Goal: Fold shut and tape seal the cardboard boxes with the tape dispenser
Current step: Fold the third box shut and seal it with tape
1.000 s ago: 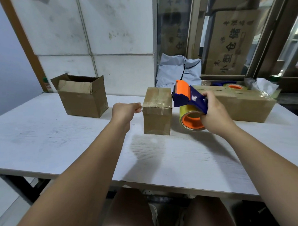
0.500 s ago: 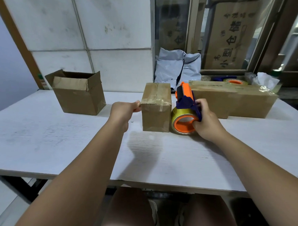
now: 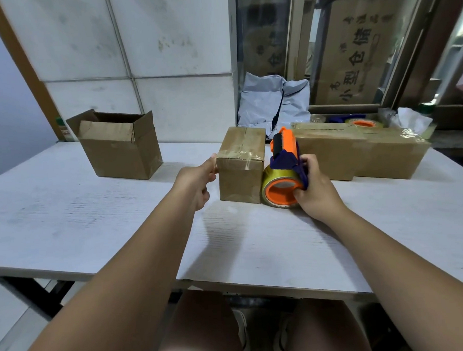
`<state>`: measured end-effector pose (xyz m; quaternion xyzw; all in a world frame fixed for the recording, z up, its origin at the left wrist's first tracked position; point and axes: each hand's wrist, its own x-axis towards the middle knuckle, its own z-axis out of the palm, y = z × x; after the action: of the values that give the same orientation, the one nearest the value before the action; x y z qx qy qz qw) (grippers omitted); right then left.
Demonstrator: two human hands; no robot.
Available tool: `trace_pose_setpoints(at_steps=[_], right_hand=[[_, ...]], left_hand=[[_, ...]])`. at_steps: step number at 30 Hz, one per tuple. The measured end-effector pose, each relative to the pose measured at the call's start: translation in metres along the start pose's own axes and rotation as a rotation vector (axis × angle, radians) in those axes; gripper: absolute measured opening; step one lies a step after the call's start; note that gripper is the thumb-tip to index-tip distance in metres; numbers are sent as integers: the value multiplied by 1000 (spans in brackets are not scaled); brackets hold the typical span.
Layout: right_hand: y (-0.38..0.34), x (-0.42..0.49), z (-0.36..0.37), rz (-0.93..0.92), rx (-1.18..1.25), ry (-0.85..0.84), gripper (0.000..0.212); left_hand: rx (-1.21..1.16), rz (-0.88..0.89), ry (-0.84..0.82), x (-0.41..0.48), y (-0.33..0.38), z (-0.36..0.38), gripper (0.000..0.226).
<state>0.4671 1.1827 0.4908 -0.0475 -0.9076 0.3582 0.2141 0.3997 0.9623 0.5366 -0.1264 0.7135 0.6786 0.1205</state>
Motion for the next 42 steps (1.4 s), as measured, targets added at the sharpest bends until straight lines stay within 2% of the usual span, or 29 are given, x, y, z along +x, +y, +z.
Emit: trace_pose_setpoints(at_steps=[3,7,10,12,14,17,19,20,21,22,24,25,26,27,29,31,33,35,37,42], right_hand=[[0,-1,1,2,-10,8,55],[-1,-1,2,9,3,21,54],[-2,-2,2,15,32,44,53],[-3,-2,2,10,31,40,52],[-4,-1,2,5,32,31,51],[-4,-1,3,23,80,30,49],[-4,-1,2,25,95,24,49],[-5,-1,2,27,107,24,49],[-4,-2,2,33,126,31,50],[-5,-2,3,39,151,45,50],[-4,-3,5,48,198,75,52],[-5,-3,6,50,213,84,53],[-6,-4,6,52,221,88,54],[-6,-4,6,54,223,90,54],[-6,-4,6,65,235,80,51],[-6,-4,6,99,269,50,47],[-6,-3,3,105,283,31,45],[-5,-3,-1,93,273,32,42],[-6,0,-9,78,255,50,40],[-15,2,-37,46,169,82,46]], left_hand=[[-70,-42,-30,5,-9,2,34],[-83,-3,3,12,-20,8,14],[-197,43,-64,8,-24,8,30],[-170,57,-67,8,-23,6,49],[-116,70,-56,8,-19,7,51],[-61,79,-66,8,-21,7,39],[-19,123,-46,10,-24,4,12],[-28,167,-11,10,-25,3,6],[-52,243,57,9,-25,3,17],[-57,390,163,6,-23,3,24],[41,827,356,-14,-15,6,27],[178,1041,359,-24,-10,9,27],[371,1199,291,-30,-8,13,31],[633,1265,203,-33,-6,19,40],[1072,1248,149,-25,-11,26,54],[1215,1253,194,-19,-20,29,57],[1120,1333,292,-14,-28,30,50],[1043,1336,319,-7,-33,32,46],[1024,1307,309,-6,-33,34,46],[1038,1360,417,-3,-35,39,49]])
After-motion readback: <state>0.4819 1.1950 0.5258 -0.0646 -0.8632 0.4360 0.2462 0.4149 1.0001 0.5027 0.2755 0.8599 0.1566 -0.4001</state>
